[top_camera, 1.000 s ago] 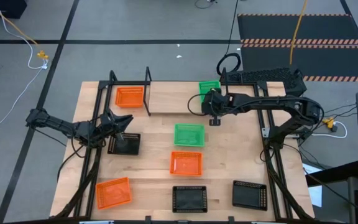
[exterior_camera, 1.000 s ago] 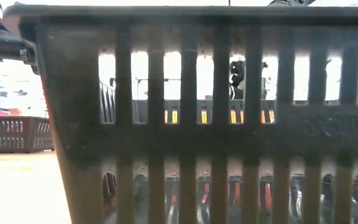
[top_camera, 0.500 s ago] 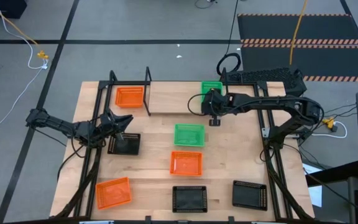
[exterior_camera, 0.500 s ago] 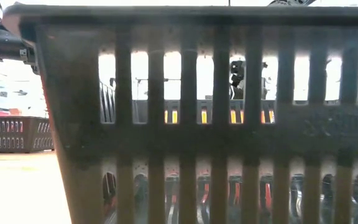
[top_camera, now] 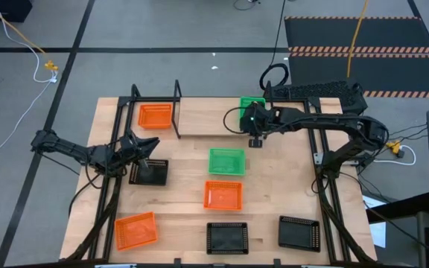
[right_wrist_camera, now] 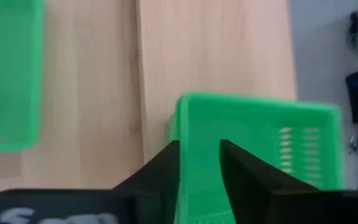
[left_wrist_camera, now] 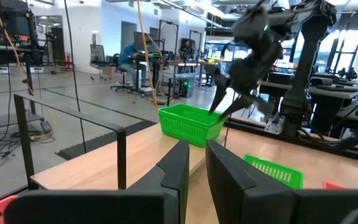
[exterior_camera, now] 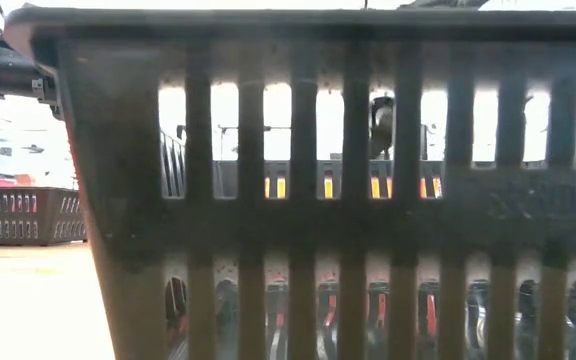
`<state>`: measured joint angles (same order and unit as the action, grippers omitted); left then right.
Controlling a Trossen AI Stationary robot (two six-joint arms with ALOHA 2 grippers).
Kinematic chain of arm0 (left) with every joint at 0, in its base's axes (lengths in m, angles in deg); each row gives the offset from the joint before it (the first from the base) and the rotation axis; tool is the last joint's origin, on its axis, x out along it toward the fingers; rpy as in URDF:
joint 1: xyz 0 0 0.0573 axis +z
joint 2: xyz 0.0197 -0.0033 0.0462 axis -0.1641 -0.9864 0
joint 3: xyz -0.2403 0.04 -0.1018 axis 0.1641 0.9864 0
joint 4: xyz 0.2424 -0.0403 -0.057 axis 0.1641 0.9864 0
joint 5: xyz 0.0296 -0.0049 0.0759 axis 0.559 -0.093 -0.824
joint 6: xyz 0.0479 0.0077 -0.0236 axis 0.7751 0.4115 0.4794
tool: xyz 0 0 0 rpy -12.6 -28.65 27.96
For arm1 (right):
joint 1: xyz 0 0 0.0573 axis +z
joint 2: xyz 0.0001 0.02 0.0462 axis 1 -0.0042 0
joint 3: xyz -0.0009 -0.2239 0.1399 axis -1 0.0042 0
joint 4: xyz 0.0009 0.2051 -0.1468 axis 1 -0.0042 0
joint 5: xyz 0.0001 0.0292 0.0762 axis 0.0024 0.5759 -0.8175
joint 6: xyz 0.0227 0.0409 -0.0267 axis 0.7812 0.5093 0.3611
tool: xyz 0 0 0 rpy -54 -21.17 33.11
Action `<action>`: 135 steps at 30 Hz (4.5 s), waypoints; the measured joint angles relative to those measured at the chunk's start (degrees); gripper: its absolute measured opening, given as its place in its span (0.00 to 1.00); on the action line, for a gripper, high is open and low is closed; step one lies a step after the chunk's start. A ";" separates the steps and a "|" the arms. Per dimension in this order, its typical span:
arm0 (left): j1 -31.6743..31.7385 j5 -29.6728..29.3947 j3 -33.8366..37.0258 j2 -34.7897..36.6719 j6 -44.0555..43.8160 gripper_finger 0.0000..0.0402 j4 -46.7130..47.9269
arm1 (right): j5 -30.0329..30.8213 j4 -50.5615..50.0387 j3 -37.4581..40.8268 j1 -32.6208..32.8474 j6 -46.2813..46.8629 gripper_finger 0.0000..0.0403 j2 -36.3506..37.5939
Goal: Stack baskets on shelf by color
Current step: Stack the right green bin on top of the green bin on the shelf, then stack the green bin on top of the green bins on the shelf
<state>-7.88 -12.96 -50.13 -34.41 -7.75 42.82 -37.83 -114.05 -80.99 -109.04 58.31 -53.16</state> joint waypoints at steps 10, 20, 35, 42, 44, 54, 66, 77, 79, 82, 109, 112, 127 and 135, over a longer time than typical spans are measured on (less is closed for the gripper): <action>0.00 0.01 -0.01 -0.02 -1.80 0.14 2.36 | -5.55 -5.67 0.30 10.71 -16.95 0.44 8.42; 0.00 0.03 -0.01 -0.01 -3.69 0.14 3.08 | 5.85 8.77 9.70 23.89 -44.33 0.43 1.09; 0.00 0.03 -0.01 -0.26 -7.96 0.14 6.87 | -1.46 4.97 9.80 20.25 -46.82 0.43 -3.37; 0.00 0.03 -0.01 -0.28 -7.81 0.14 6.82 | -3.22 8.37 9.78 19.99 -44.98 0.31 -6.83; 0.00 0.03 -0.01 -0.28 -7.79 0.14 6.84 | -3.47 8.07 9.80 19.99 -44.83 0.23 -7.29; 0.00 0.02 -0.01 -0.27 -7.46 0.14 6.82 | -8.04 8.66 6.77 20.80 -40.43 0.01 2.06; 0.00 -3.45 -0.01 -0.28 -7.48 0.14 6.68 | 14.59 -8.85 -18.91 13.20 -2.89 0.01 6.47; 0.00 -6.94 -0.01 -0.28 -6.09 0.14 6.62 | 5.61 -33.26 -32.94 1.95 5.99 0.00 -11.47; 0.00 -6.81 0.00 -0.28 -6.14 0.14 6.94 | 4.84 -34.59 -31.87 1.29 6.43 0.00 -12.72; 0.00 -5.89 -0.01 -0.28 -7.41 0.14 8.26 | 4.38 -35.67 -30.59 0.61 6.37 0.00 -13.51; 0.00 -5.87 -0.01 -0.28 -9.07 0.14 8.86 | -1.56 -38.94 -29.15 -2.85 9.28 0.03 -13.11; 0.00 -5.87 -0.01 -0.28 -8.99 0.14 8.88 | -1.60 -39.02 -29.15 -2.85 9.66 0.06 -13.11; 0.00 -5.87 -0.01 -0.26 -8.99 0.14 8.88 | -1.38 -36.84 -29.15 -2.81 10.47 0.29 -13.11; 0.00 -5.87 -0.01 -0.28 -8.99 0.14 8.88 | -1.40 -35.78 -27.26 -2.39 10.88 0.21 -13.14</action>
<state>-7.88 -18.83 -50.14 -34.70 -16.74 51.70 -39.23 -149.83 -108.24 -111.43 69.19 -66.29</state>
